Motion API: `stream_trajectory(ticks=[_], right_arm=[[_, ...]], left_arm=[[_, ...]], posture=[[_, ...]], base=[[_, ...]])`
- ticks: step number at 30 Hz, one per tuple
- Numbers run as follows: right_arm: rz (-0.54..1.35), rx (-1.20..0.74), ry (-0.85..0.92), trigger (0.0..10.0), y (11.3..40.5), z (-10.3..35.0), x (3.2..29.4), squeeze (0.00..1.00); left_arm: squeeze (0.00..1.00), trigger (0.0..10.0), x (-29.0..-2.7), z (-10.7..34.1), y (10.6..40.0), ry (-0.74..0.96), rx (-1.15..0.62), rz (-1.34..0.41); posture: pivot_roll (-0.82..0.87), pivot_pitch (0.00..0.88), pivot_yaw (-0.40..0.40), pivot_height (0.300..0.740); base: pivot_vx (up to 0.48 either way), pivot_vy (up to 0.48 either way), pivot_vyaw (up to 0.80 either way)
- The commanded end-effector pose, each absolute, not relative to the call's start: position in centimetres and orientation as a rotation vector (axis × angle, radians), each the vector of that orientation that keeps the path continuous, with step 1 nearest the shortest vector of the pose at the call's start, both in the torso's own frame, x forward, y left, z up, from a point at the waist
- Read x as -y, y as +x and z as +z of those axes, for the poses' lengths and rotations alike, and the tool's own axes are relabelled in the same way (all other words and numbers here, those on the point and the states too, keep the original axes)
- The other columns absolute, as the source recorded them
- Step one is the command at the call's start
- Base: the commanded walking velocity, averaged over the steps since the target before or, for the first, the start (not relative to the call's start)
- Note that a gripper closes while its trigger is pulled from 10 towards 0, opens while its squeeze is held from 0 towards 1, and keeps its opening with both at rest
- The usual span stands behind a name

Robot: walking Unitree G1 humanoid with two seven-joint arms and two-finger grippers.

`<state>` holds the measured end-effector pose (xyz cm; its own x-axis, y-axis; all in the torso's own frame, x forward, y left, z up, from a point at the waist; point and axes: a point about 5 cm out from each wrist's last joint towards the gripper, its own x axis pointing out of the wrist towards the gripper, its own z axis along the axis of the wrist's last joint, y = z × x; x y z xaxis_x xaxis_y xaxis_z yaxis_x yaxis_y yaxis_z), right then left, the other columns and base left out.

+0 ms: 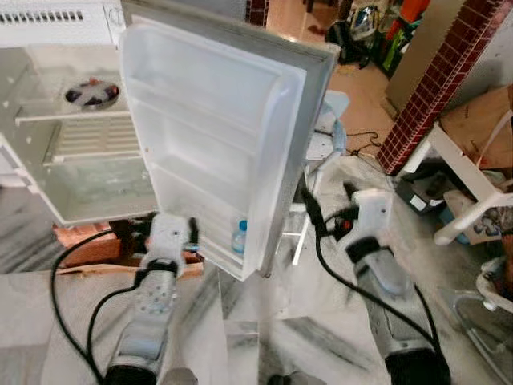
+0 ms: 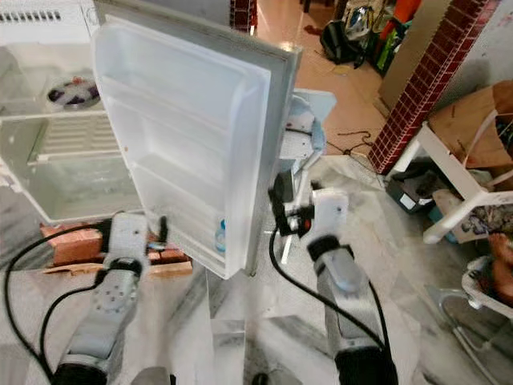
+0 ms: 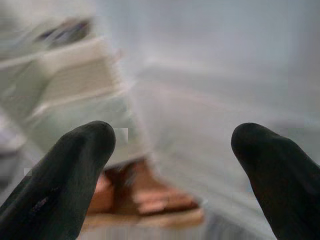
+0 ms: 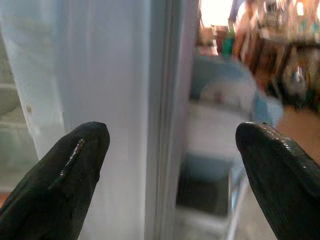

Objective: Restocking fridge

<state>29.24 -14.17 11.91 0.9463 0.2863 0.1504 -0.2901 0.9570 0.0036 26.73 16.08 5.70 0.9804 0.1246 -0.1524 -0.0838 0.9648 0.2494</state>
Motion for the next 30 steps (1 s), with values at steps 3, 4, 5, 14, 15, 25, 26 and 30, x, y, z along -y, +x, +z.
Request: stream_trajectory(ticks=[3,4,5,14,15,25,26,30], right_arm=[[0.274,0.172,0.029,10.0,30.3,12.6,14.0,0.00],[0.274,0.172,0.029,10.0,30.3,12.6,14.0,0.00],[0.262,0.180,0.035,10.0,30.7,12.8,14.1,0.00],[0.008,0.215,0.044,10.0,33.9,14.9,15.7,0.00],[-0.022,0.218,0.034,10.0,33.8,14.9,16.1,0.00],[0.237,0.190,0.194,10.0,31.1,13.2,14.0,0.00],[0.327,0.178,0.261,10.0,30.7,13.5,13.0,0.00],[0.583,0.161,0.427,10.0,29.0,14.5,10.4,0.00]], left_arm=[[0.00,10.0,-18.4,3.8,25.6,0.187,-0.293,0.178],[0.00,10.0,-18.4,3.8,25.6,0.187,-0.293,0.178],[0.00,10.0,-18.7,3.7,25.4,0.184,-0.301,0.175],[0.00,10.0,-16.4,3.2,24.1,0.251,-0.351,-0.041],[0.00,10.0,-16.3,3.1,24.1,0.255,-0.356,-0.037],[0.00,10.0,-16.4,3.0,23.7,0.264,-0.397,-0.065],[0.00,10.0,-16.4,3.0,23.7,0.266,-0.401,-0.070],[0.00,10.0,-16.3,2.9,23.8,0.270,-0.406,-0.079]], posture=[[0.15,0.068,-0.062,0.740],[0.15,0.068,-0.062,0.740],[0.15,0.070,-0.064,0.740],[0.19,0.084,-0.069,0.740],[0.19,0.085,-0.069,0.740],[0.18,0.095,-0.061,0.740],[0.18,0.095,-0.061,0.740],[0.18,0.094,-0.059,0.740]], base=[[0.000,0.000,0.77],[0.000,0.000,0.77],[0.000,0.000,0.76],[0.000,0.000,0.21],[0.000,0.000,0.00],[0.000,0.000,0.00],[0.000,0.000,0.00],[0.000,0.000,0.00]])
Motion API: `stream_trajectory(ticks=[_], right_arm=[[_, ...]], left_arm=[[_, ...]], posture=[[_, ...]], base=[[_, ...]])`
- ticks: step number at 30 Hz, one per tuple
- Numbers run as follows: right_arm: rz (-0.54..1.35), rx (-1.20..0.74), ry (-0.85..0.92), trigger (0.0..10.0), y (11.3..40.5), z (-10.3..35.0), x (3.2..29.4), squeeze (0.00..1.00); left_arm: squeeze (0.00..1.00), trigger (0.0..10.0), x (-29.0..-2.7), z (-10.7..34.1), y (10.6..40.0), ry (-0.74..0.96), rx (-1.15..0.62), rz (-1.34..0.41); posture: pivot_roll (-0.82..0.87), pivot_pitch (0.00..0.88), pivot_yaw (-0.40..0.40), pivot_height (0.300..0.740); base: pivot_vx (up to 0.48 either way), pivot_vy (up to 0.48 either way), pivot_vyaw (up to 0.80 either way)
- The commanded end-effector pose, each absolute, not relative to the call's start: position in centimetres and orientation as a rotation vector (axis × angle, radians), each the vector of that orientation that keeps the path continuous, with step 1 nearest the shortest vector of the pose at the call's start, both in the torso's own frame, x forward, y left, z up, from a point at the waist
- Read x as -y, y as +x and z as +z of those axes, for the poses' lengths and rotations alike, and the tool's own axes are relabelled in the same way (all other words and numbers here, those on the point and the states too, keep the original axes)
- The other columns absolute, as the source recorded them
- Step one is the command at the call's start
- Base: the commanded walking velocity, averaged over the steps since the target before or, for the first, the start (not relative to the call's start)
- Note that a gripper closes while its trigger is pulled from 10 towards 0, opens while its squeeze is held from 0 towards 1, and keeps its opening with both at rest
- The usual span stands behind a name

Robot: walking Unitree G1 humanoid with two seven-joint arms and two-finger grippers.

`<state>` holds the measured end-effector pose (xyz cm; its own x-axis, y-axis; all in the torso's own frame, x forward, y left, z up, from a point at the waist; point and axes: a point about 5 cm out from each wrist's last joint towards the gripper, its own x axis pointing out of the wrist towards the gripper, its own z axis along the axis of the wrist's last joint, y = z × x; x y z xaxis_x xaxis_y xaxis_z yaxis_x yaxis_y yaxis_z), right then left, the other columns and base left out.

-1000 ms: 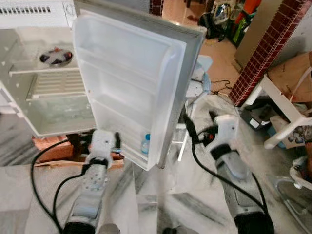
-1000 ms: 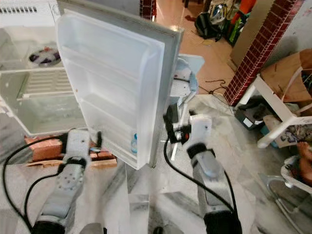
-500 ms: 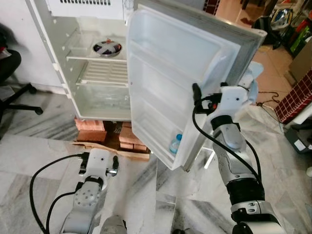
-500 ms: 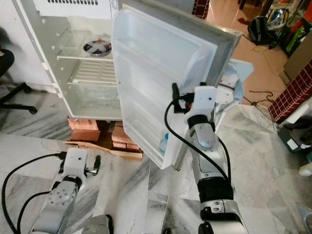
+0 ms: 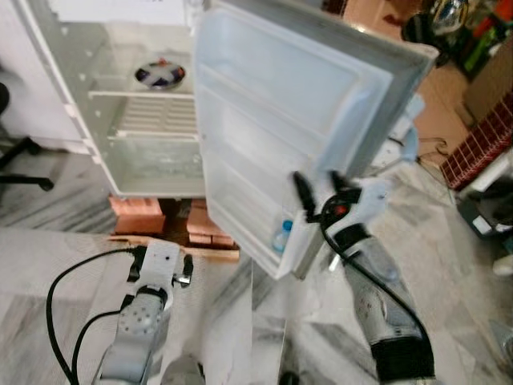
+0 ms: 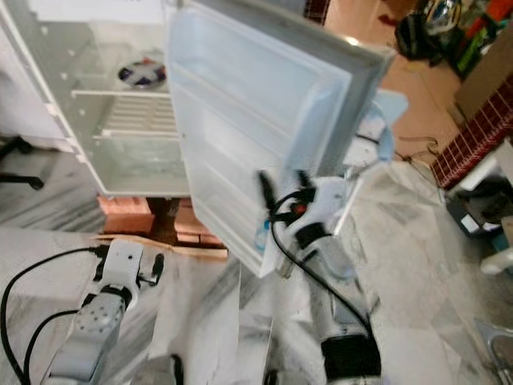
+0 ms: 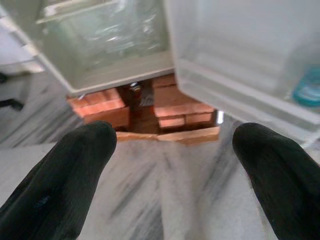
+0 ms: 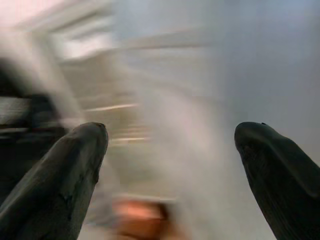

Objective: Restocking fridge

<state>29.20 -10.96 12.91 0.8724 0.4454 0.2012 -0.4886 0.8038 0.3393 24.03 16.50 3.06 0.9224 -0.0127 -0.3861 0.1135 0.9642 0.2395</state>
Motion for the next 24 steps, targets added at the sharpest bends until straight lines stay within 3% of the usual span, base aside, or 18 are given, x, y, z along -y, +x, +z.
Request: stream_trajectory(ticks=[1,5,7,10,13,16,18,24], right_arm=[[0.668,0.155,0.466,10.0,28.3,14.8,9.8,0.00],[0.839,0.094,0.435,10.0,26.6,14.1,9.3,0.00],[0.982,-0.101,0.308,10.0,25.1,11.2,10.3,0.00],[1.060,-0.220,0.181,10.0,24.2,9.6,11.9,0.00],[0.990,-0.352,0.083,10.0,24.7,8.3,14.4,0.00],[0.734,-0.410,0.004,10.0,26.1,7.4,18.1,0.00],[0.699,-0.416,-0.001,10.0,26.2,7.3,18.5,0.00],[0.344,-0.463,-0.144,10.0,27.2,5.9,22.6,0.00]], left_arm=[[0.00,10.0,-16.3,2.9,23.8,0.270,-0.409,-0.080],[0.00,10.0,-16.3,2.9,23.7,0.270,-0.417,-0.082],[0.00,10.0,-16.3,2.8,23.5,0.271,-0.425,-0.081],[0.00,10.0,-16.4,2.8,23.4,0.272,-0.430,-0.082],[0.00,10.0,-16.4,2.7,23.3,0.272,-0.435,-0.082],[0.00,10.0,-16.5,2.6,23.3,0.275,-0.442,-0.083],[0.00,10.0,-16.5,2.6,23.3,0.276,-0.443,-0.083],[0.00,10.0,-16.5,2.5,23.2,0.286,-0.470,-0.094]], posture=[[0.18,0.095,-0.059,0.740],[0.18,0.097,-0.063,0.740],[0.19,0.101,-0.065,0.740],[0.19,0.101,-0.065,0.740],[0.19,0.103,-0.067,0.740],[0.18,0.105,-0.066,0.740],[0.18,0.105,-0.066,0.740],[0.18,0.109,-0.056,0.740]], base=[[0.000,0.000,0.00],[0.000,0.000,0.00],[0.000,0.000,0.00],[0.000,0.000,0.00],[0.000,0.000,0.00],[0.000,0.000,0.00],[0.000,0.000,0.00],[0.000,0.000,0.00]])
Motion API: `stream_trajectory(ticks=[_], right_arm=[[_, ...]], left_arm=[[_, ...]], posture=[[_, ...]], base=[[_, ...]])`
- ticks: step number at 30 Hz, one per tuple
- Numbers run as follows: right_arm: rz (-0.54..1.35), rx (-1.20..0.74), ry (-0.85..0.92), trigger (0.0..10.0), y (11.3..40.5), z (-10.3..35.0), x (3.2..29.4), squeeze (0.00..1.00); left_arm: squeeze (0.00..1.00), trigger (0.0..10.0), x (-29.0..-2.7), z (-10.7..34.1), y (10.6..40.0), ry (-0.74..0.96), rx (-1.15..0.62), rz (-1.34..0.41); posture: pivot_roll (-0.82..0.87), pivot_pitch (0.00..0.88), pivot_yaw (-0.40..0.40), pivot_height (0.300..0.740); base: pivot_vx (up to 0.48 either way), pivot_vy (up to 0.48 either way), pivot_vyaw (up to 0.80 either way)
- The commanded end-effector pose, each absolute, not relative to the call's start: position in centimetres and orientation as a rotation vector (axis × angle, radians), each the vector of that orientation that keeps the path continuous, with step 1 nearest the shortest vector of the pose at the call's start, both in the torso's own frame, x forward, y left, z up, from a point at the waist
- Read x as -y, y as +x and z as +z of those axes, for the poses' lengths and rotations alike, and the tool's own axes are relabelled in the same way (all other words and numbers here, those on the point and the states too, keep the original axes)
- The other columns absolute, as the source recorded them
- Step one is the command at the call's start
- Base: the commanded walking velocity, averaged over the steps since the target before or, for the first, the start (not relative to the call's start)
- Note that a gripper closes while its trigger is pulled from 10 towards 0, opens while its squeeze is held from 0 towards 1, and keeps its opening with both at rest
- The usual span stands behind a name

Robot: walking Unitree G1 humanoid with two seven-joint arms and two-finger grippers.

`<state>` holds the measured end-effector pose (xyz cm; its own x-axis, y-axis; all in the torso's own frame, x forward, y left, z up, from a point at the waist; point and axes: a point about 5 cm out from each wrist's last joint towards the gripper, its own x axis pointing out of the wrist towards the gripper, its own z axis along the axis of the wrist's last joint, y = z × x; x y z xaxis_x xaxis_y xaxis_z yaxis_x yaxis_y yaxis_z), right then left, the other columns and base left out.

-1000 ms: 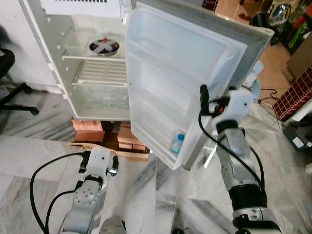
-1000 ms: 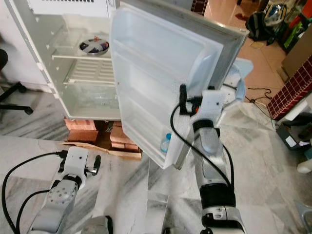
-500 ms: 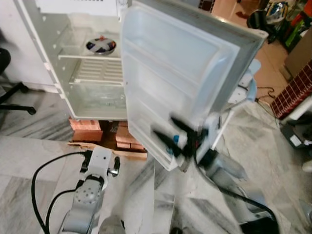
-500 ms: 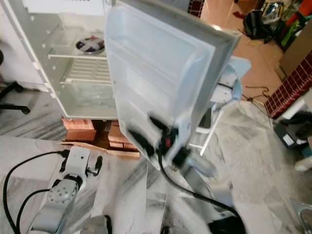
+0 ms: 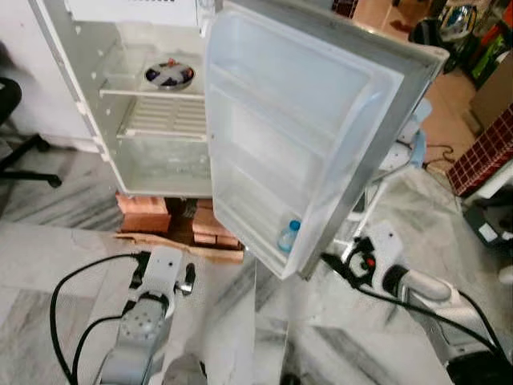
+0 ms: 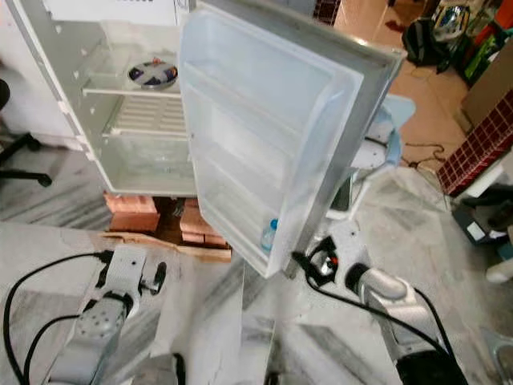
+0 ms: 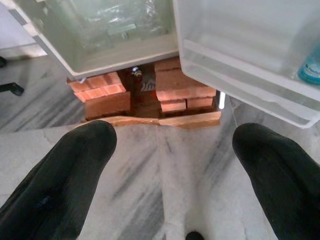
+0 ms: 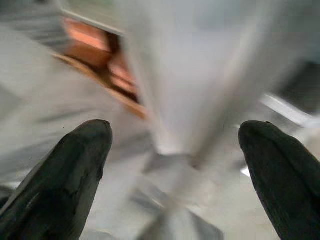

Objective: Restocking fridge

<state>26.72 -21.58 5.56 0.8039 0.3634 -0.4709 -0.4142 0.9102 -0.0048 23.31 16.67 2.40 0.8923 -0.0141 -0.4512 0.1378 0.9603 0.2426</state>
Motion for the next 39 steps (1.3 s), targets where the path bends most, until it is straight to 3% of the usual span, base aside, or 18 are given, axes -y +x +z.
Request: stream_trajectory(ticks=[1,6,12,19,21,23,24,25,28,29,39], right_arm=[[0.304,-0.446,-0.160,10.0,27.6,6.1,23.0,0.00],[0.085,-0.237,-0.143,10.0,30.7,9.6,24.7,0.00],[0.149,-0.006,-0.010,10.0,33.3,14.2,23.4,0.00],[0.261,0.163,0.172,10.0,35.2,18.1,21.9,0.00],[0.418,0.186,0.323,10.0,34.9,19.0,20.6,0.00],[0.467,0.195,0.361,10.0,34.8,19.3,20.2,0.00],[0.735,0.198,0.504,10.0,32.9,20.5,18.2,0.00],[0.735,0.198,0.504,10.0,32.9,20.5,18.2,0.00],[1.171,0.196,0.641,10.0,28.2,22.3,15.5,0.00],[1.220,0.193,0.640,10.0,27.5,22.4,15.1,0.00],[1.133,-0.035,0.639,10.0,26.5,16.8,14.7,0.00]], left_arm=[[0.00,10.0,-16.5,2.5,23.2,0.286,-0.471,-0.099],[0.00,10.0,-16.4,2.4,23.1,0.285,-0.482,-0.123],[0.00,10.0,-15.2,2.7,22.5,0.205,-0.482,-0.192],[0.00,10.0,-15.6,2.0,22.1,0.173,-0.526,-0.175],[0.00,10.0,-15.5,2.2,22.1,0.176,-0.523,-0.183],[0.00,10.0,-15.5,2.2,22.0,0.175,-0.524,-0.183],[0.00,10.0,-15.4,2.3,21.9,0.218,-0.516,-0.204],[0.00,10.0,-15.4,2.3,21.9,0.218,-0.516,-0.204],[0.00,10.0,-15.1,2.2,21.5,0.279,-0.506,-0.237],[0.00,10.0,-15.1,2.1,21.5,0.285,-0.507,-0.239],[0.00,10.0,-15.3,2.1,21.2,0.259,-0.515,-0.222]], posture=[[0.18,0.109,-0.056,0.740],[0.18,0.109,-0.047,0.740],[0.18,0.117,-0.055,0.740],[0.19,0.120,-0.066,0.740],[0.19,0.121,-0.067,0.740],[0.19,0.121,-0.067,0.740],[0.19,0.121,-0.067,0.740],[0.19,0.121,-0.067,0.740],[0.19,0.124,-0.067,0.740],[0.19,0.124,-0.067,0.740],[0.19,0.136,-0.066,0.740]], base=[[0.000,0.000,0.00],[0.000,0.000,0.00],[0.000,0.000,0.00],[0.000,0.000,0.00],[0.000,0.000,0.00],[0.000,0.000,0.00],[0.000,0.000,0.00],[0.000,0.000,0.00],[0.000,0.000,0.00],[0.000,0.000,0.00],[0.000,0.000,0.00]])
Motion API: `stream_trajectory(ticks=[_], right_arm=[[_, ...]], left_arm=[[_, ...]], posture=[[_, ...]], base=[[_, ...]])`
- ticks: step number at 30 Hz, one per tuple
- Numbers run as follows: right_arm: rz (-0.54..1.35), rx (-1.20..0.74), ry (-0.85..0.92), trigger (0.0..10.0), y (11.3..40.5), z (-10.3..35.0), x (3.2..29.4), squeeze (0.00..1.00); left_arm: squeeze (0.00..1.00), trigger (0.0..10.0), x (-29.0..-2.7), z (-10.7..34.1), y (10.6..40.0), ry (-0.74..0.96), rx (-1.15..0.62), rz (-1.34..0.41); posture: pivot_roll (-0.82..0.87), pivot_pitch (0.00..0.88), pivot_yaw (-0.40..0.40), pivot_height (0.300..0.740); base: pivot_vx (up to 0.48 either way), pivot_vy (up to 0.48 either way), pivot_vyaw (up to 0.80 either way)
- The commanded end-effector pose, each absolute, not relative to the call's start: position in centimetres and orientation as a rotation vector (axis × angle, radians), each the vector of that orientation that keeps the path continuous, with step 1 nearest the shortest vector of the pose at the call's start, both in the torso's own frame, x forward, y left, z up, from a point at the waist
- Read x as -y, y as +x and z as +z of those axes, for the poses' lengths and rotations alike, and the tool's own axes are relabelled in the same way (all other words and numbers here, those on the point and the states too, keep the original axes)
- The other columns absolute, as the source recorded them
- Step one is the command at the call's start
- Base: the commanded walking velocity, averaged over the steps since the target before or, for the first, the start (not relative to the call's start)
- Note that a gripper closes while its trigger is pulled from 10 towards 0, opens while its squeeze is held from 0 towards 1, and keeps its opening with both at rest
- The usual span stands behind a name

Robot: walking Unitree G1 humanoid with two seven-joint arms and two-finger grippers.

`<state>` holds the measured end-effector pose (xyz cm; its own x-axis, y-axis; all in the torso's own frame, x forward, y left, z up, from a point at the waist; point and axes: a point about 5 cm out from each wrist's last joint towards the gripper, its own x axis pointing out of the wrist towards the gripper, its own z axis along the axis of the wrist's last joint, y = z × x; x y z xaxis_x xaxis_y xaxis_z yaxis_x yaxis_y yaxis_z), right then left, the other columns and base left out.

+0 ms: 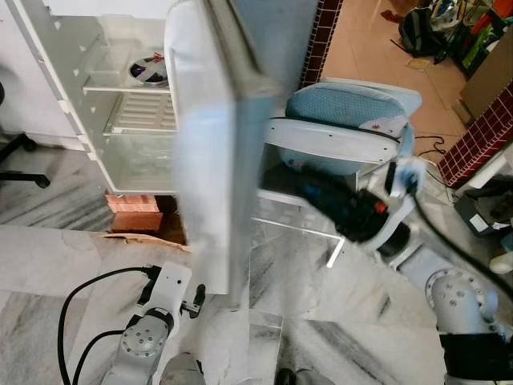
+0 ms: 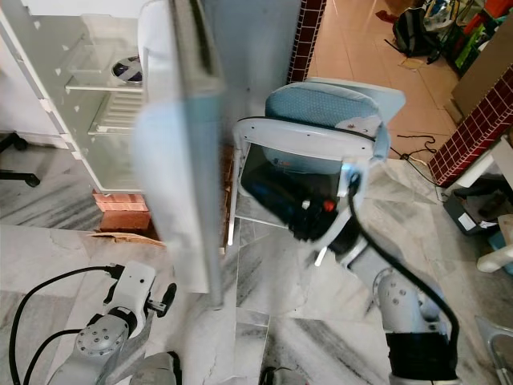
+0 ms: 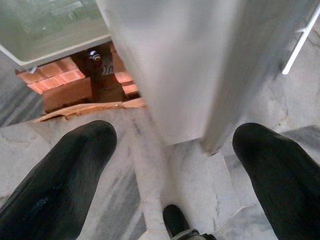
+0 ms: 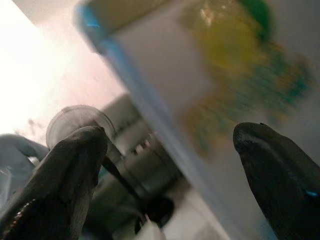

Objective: Restocking fridge

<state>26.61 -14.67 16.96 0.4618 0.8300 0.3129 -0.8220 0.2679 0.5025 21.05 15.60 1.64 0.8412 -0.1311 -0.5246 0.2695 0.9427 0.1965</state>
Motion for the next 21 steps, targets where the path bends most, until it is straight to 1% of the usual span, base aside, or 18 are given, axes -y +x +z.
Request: stream_trajectory(ticks=[1,2,3,5,6,7,8,9,10,11,12,13,14,16,17,20,21], right_arm=[[1.128,-0.061,0.632,10.0,26.3,16.2,14.8,0.00],[1.128,-0.061,0.632,10.0,26.3,16.2,14.8,0.00],[1.134,-0.114,0.633,10.0,25.7,15.6,14.9,0.00],[1.129,-0.150,0.634,10.0,25.4,14.9,15.0,0.00],[1.099,-0.184,0.583,10.0,25.5,14.0,15.0,0.00],[1.043,-0.197,0.497,10.0,25.9,13.1,14.9,0.00],[0.897,-0.186,0.418,10.0,27.1,12.2,14.9,0.00],[0.886,-0.184,0.428,10.0,27.1,12.1,14.8,0.00],[0.837,-0.166,0.407,10.0,27.3,12.0,14.6,0.00],[0.691,-0.142,0.352,10.0,28.0,11.4,14.9,0.00],[0.562,-0.112,0.289,10.0,28.5,10.9,15.6,0.00],[0.464,-0.107,0.259,10.0,28.9,10.3,16.1,0.00],[0.325,-0.096,0.248,10.0,29.1,9.6,16.8,0.00],[0.257,-0.051,0.279,10.0,28.7,9.7,16.7,0.00],[0.236,-0.032,0.266,10.0,28.4,9.7,16.5,0.00],[0.136,0.003,0.194,10.0,28.1,9.3,16.7,0.00],[0.126,-0.010,0.126,10.0,28.0,9.0,16.5,0.00]], left_arm=[[0.00,10.0,-15.3,2.1,21.1,0.260,-0.514,-0.221],[0.00,10.0,-15.3,2.1,21.1,0.260,-0.514,-0.221],[0.00,10.0,-15.4,2.2,21.0,0.263,-0.512,-0.216],[0.00,10.0,-15.4,2.2,20.9,0.264,-0.508,-0.207],[0.00,10.0,-15.8,2.5,20.9,0.281,-0.479,-0.164],[0.00,10.0,-16.7,3.0,21.3,0.310,-0.433,-0.091],[0.00,10.0,-17.4,3.9,22.0,0.287,-0.376,-0.013],[0.00,10.0,-17.5,4.1,22.2,0.289,-0.365,-0.002],[0.00,10.0,-17.3,4.9,23.1,0.288,-0.319,0.004],[0.00,10.0,-16.7,5.7,24.4,0.253,-0.265,-0.009],[0.00,10.0,-16.3,6.2,25.1,0.229,-0.226,-0.006],[0.00,10.0,-16.0,6.3,25.4,0.229,-0.211,0.003],[0.00,10.0,-15.6,6.2,26.0,0.205,-0.201,0.015],[0.00,10.0,-15.1,6.4,26.4,0.185,-0.197,0.030],[0.00,10.0,-14.9,6.5,26.4,0.177,-0.181,0.028],[0.00,10.0,-14.7,6.3,26.8,0.187,-0.172,0.025],[0.00,10.0,-14.7,6.2,26.8,0.189,-0.179,0.034]], posture=[[0.20,0.139,-0.068,0.740],[0.20,0.139,-0.068,0.740],[0.20,0.142,-0.071,0.740],[0.20,0.144,-0.074,0.740],[0.21,0.145,-0.077,0.740],[0.20,0.148,-0.076,0.740],[0.20,0.147,-0.076,0.740],[0.20,0.149,-0.077,0.740],[0.19,0.148,-0.081,0.740],[0.18,0.146,-0.083,0.740],[0.17,0.144,-0.089,0.740],[0.17,0.142,-0.082,0.740],[0.16,0.144,-0.074,0.740],[0.14,0.144,-0.061,0.740],[0.14,0.144,-0.061,0.740],[0.14,0.145,-0.076,0.740],[0.14,0.145,-0.076,0.740]], base=[[0.000,0.000,0.00],[0.000,0.000,0.00],[0.000,0.000,0.00],[0.000,0.000,0.00],[0.000,0.000,0.00],[0.000,0.000,0.00],[0.000,0.000,0.00],[0.000,0.000,0.00],[0.000,0.000,0.00],[0.000,0.000,0.00],[0.000,0.000,0.00],[0.000,0.000,0.00],[0.000,0.000,0.00],[0.000,0.000,0.00],[0.000,0.000,0.00],[0.000,0.177,0.00],[0.000,0.281,0.00]])
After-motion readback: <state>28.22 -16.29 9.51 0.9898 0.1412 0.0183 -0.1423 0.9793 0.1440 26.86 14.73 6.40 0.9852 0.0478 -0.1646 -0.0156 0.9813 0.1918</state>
